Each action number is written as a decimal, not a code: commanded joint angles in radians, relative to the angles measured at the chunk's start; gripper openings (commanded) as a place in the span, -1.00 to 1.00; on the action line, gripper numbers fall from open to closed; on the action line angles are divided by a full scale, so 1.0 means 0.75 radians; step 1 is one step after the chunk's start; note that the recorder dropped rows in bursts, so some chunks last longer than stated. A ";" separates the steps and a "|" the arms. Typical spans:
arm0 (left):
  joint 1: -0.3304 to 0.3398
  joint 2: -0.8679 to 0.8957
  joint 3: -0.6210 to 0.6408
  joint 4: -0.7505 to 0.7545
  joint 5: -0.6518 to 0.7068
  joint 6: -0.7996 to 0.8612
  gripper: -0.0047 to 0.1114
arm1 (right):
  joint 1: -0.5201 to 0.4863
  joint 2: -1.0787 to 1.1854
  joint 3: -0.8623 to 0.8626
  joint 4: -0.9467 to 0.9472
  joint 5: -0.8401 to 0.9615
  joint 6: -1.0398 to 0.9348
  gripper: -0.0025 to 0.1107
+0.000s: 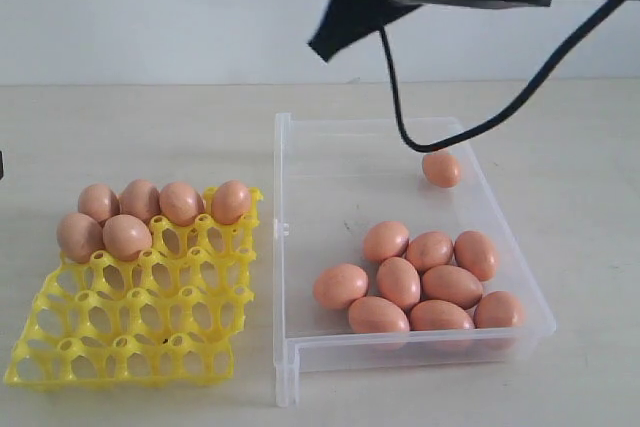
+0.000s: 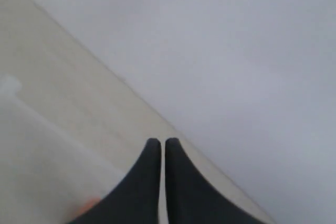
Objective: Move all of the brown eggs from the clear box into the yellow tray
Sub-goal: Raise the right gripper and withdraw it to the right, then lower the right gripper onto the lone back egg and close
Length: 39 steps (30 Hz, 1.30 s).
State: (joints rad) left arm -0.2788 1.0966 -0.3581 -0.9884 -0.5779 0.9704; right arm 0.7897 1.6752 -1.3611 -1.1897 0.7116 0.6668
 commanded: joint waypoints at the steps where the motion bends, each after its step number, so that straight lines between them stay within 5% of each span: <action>1: 0.003 -0.010 0.003 0.008 0.010 -0.018 -0.85 | -0.145 -0.011 0.006 0.453 0.117 -0.430 -0.96; 9: 0.003 -0.010 0.003 0.008 0.050 -0.018 -0.85 | -0.546 0.069 0.000 1.493 0.006 -1.071 -0.96; 12: 0.003 -0.010 0.003 0.008 0.050 -0.018 -0.85 | -0.618 0.142 -0.009 1.705 0.037 -1.235 -0.96; 18: 0.003 -0.010 0.003 0.008 0.040 -0.018 -0.85 | -0.627 0.318 -0.151 1.714 0.125 -1.287 -0.86; 27: 0.003 -0.010 0.003 0.011 0.042 -0.018 -0.85 | -0.627 0.536 -0.342 1.689 0.131 -1.284 -0.02; 39: 0.003 -0.010 0.003 0.018 0.042 -0.018 -0.85 | -0.627 0.668 -0.409 1.558 0.041 -1.251 -0.03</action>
State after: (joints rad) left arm -0.2788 1.0966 -0.3581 -0.9845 -0.5422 0.9704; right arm 0.3253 2.1746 -1.6574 0.0243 0.7679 -0.2872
